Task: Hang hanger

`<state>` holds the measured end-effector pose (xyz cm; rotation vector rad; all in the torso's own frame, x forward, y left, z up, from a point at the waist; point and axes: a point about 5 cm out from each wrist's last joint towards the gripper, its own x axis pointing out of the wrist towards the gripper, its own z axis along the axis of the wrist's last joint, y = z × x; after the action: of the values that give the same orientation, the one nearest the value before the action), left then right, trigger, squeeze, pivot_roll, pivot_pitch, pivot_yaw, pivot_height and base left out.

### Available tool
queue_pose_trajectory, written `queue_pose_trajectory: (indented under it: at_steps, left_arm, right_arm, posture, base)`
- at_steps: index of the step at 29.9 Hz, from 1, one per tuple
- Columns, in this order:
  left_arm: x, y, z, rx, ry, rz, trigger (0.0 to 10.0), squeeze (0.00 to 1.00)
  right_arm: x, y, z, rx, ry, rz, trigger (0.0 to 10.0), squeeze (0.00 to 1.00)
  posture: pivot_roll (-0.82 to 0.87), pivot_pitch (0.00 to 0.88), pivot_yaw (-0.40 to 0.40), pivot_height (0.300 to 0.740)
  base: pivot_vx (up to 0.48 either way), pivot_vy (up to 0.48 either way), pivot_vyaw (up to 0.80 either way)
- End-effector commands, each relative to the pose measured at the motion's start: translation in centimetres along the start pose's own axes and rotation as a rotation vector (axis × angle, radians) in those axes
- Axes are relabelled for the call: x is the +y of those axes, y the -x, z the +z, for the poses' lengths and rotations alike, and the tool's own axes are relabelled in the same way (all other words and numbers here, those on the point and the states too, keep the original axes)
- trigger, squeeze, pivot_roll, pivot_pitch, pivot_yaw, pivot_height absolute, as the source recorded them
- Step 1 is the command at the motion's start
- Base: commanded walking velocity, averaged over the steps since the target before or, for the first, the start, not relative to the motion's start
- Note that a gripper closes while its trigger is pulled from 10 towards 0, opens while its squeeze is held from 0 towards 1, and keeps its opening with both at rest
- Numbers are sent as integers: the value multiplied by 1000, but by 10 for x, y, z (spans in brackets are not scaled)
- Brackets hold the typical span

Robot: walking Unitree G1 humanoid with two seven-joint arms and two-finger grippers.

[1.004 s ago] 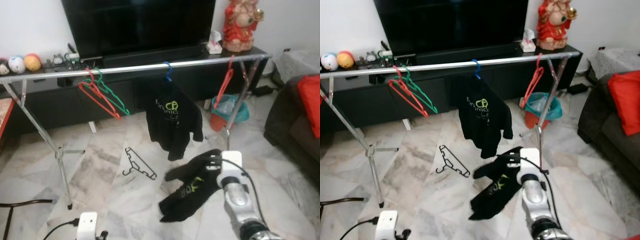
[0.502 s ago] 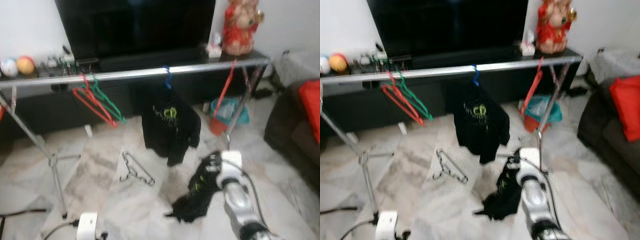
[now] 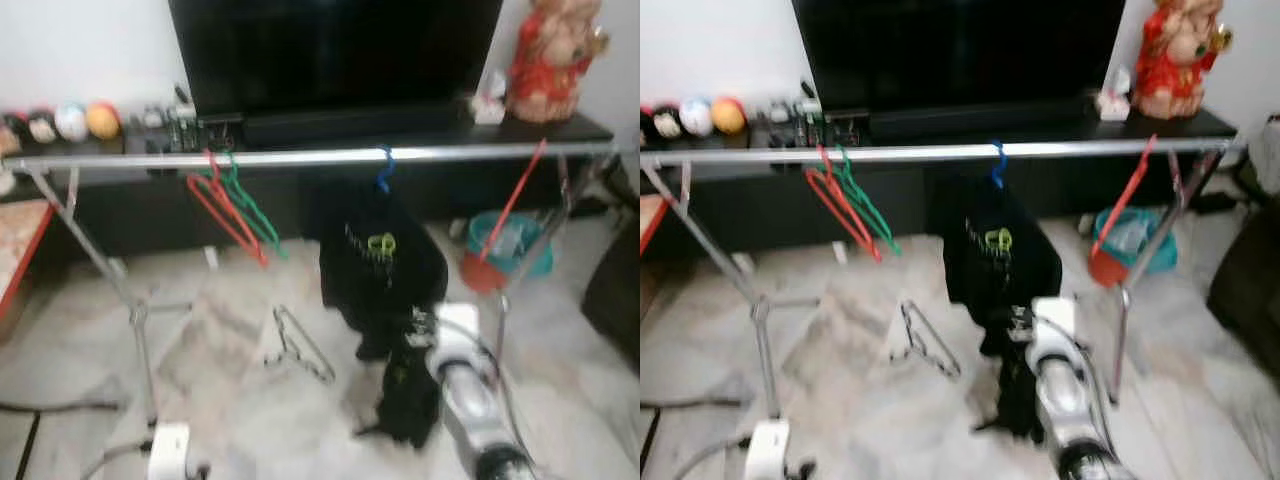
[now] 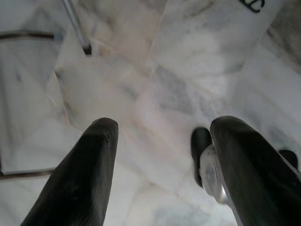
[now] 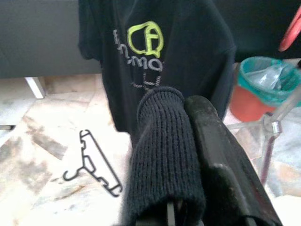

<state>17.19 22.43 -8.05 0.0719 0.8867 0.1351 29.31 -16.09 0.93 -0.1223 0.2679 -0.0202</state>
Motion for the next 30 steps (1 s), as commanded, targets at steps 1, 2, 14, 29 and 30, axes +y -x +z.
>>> queue_pose_trajectory:
  at_steps: [1,2,14,29,30]
  left_arm:
    - [-3,0,0,-3,8,-3,10000,0]
    - [-3,0,0,-3,8,-3,10000,0]
    - [-3,0,0,-3,11,-3,10000,0]
    - [-3,0,1,-10,17,-2,10000,0]
    - [-3,0,1,-11,15,-3,10000,0]
  right_arm:
    - [-8,-1,2,-6,22,-13,10000,0]
    - [-8,-1,2,-7,28,-13,10000,0]
    - [-8,-1,1,5,29,-13,10000,0]
    - [-8,-1,1,4,22,-12,10000,0]
    - [-8,-1,1,3,22,-12,10000,0]
  posture:
    - [-52,0,29,736]
    - [-52,0,29,736]
    - [-53,0,29,736]
    - [-53,0,29,736]
    - [-54,0,29,736]
  base:
    - [274,0,0]
    - [274,0,0]
    - [274,0,345]
    - [127,0,0]
    - [0,0,0]
